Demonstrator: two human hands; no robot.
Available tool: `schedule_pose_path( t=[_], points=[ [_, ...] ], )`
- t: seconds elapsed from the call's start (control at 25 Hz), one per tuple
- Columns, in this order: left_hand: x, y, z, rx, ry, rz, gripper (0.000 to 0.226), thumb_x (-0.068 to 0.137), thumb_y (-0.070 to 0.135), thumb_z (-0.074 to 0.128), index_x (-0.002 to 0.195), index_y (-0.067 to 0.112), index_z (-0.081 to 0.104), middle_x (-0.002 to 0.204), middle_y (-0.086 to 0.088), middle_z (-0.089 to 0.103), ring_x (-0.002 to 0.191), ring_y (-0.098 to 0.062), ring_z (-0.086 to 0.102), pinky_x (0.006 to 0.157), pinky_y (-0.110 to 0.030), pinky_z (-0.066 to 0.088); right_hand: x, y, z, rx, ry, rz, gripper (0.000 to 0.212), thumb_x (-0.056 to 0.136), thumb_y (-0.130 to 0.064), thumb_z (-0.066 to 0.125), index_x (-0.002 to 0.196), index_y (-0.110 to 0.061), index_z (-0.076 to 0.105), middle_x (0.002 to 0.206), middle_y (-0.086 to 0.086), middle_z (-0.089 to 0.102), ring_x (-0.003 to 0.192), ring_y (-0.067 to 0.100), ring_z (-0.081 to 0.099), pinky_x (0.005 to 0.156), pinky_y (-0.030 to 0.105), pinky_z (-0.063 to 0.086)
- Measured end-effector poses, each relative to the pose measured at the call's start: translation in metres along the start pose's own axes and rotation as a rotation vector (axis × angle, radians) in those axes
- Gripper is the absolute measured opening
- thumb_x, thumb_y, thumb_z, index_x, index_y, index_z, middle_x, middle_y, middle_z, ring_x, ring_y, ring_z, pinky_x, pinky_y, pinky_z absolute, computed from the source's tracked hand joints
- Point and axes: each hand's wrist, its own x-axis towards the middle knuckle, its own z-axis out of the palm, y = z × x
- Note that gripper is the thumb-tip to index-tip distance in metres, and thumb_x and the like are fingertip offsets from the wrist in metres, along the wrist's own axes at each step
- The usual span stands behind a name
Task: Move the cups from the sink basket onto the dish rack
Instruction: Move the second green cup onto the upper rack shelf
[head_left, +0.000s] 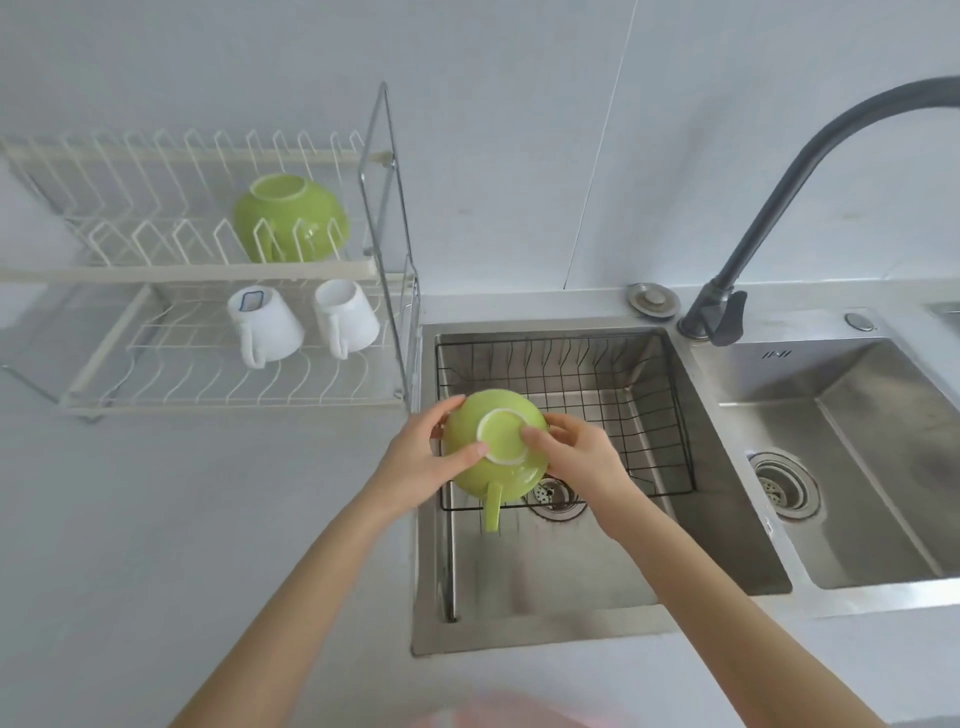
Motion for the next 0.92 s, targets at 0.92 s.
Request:
schedule_pose_path(
  t=[0.92],
  points=[
    [-0.108,-0.007,-0.196,-0.01,0.121,0.248,0.065,0.071,0.037,0.071,0.129,0.031,0.044,0.121,0.019,0.049,0.099,-0.006,0.057,0.071,-0.012,0.043,-0.117,-0.109,0.139,-0.186,-0.027,-0.469,0.083,0.07,-0.026,0.076,0.141,-0.025,0.034,0.116,-0.013,0.05,0.103,0.009,0.053,0.081,0.018,0.043]
  ],
)
